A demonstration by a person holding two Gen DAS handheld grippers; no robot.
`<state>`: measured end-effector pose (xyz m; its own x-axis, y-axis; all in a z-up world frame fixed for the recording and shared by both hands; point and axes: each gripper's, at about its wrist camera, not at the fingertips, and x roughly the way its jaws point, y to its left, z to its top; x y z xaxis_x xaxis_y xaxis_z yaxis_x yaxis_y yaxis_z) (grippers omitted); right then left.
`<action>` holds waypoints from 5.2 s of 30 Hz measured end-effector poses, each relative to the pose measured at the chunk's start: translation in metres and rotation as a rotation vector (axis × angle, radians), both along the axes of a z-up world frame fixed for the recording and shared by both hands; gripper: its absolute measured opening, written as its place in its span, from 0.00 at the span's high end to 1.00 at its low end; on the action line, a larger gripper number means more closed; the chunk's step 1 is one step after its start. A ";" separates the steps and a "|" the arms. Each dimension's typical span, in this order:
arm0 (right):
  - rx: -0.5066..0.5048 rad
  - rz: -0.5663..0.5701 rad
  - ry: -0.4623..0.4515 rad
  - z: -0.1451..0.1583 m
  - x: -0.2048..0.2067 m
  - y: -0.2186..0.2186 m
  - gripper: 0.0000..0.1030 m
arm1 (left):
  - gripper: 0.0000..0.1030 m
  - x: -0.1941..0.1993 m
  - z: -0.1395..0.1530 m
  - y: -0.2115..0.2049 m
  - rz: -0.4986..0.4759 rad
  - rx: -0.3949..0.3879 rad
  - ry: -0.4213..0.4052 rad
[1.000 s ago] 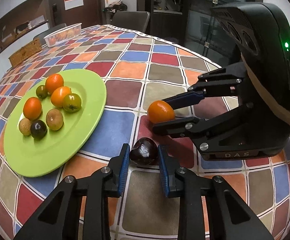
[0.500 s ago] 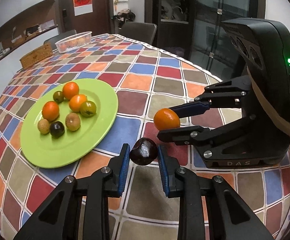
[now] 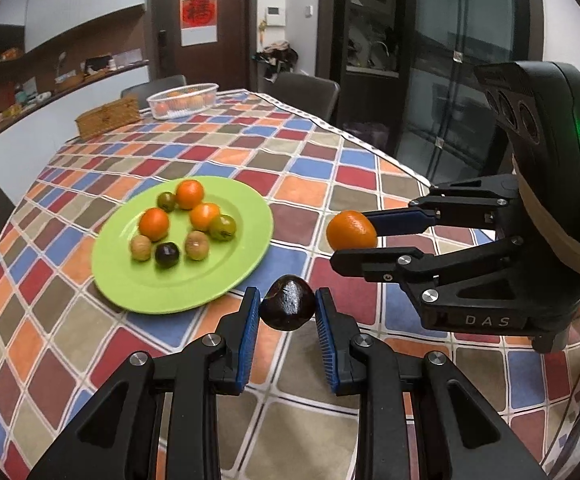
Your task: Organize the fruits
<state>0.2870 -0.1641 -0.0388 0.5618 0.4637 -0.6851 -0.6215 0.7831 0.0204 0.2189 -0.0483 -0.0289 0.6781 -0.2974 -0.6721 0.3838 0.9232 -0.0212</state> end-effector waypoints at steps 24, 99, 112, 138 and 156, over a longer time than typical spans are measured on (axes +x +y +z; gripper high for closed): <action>0.085 -0.098 -0.109 0.052 0.009 0.041 0.67 | 0.73 0.010 0.047 0.060 0.131 -0.007 -0.133; 0.079 -0.350 -0.144 0.064 0.004 0.046 0.24 | 0.16 0.016 0.064 0.091 0.323 0.049 -0.212; 0.119 -0.415 -0.187 0.079 -0.071 0.016 0.15 | 0.03 -0.061 0.082 0.071 0.310 0.060 -0.279; 0.112 -0.461 -0.217 0.077 -0.149 -0.004 0.15 | 0.01 -0.128 0.085 0.062 0.301 0.021 -0.303; 0.112 -0.474 -0.225 0.082 -0.162 -0.008 0.15 | 0.00 -0.144 0.084 0.053 0.304 0.037 -0.334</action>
<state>0.1250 -0.1722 0.0430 0.8547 0.1868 -0.4843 -0.1991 0.9796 0.0265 0.0747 0.0050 0.0554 0.9124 -0.0312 -0.4080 0.0753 0.9929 0.0924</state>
